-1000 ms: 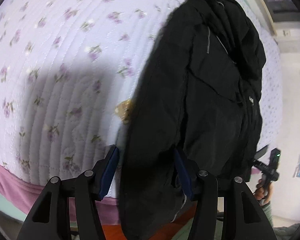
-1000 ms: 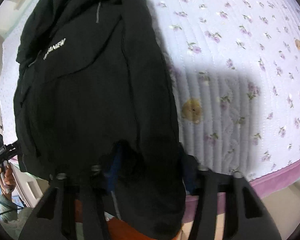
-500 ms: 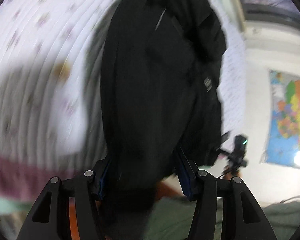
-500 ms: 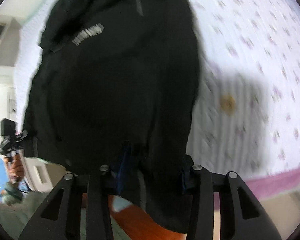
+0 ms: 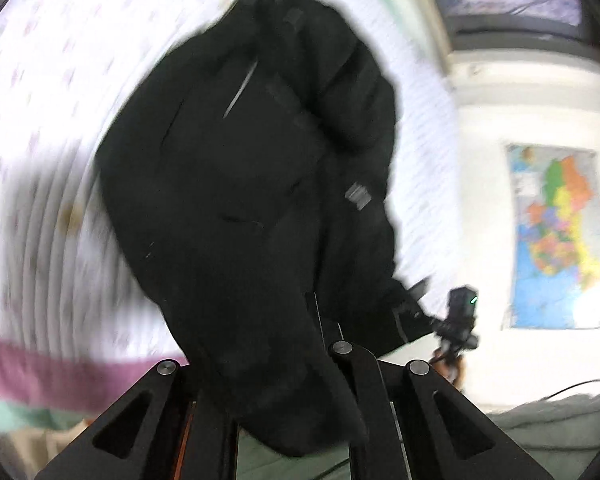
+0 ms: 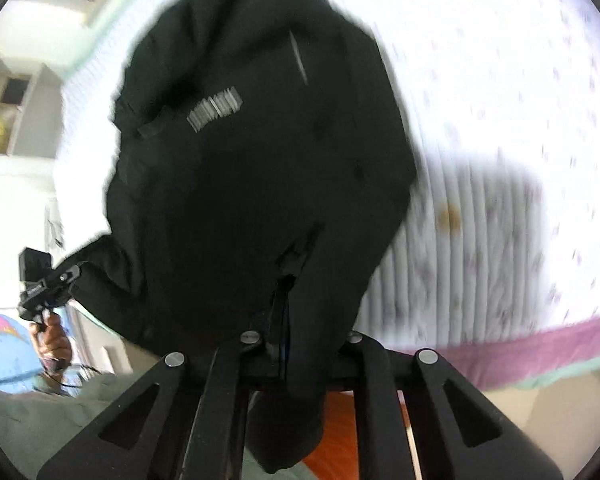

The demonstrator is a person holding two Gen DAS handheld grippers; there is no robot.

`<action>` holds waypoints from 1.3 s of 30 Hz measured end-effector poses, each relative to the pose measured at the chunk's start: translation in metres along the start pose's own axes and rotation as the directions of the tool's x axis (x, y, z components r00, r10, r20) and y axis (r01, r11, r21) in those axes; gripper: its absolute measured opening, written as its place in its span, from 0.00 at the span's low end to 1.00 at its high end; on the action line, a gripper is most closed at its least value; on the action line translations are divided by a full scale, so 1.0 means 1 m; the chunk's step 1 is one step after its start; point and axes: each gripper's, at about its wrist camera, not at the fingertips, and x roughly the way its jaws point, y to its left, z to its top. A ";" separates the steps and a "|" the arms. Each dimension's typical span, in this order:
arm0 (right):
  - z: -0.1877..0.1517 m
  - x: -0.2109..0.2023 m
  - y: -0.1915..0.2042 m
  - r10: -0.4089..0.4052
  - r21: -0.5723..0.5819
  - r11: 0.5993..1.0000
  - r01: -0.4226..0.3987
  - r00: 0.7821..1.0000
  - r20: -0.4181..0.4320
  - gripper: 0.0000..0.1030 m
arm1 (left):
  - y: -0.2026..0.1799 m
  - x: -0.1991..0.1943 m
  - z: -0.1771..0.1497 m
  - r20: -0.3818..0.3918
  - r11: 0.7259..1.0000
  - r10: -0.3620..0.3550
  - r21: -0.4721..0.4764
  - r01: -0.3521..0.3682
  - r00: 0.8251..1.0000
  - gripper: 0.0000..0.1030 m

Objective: Fold large clothes

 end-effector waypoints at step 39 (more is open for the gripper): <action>0.373 0.105 -0.020 0.032 0.221 0.974 -0.055 0.994 0.106 0.19 | 0.003 0.131 0.385 0.131 0.994 0.108 -0.048 -0.102 0.986 0.15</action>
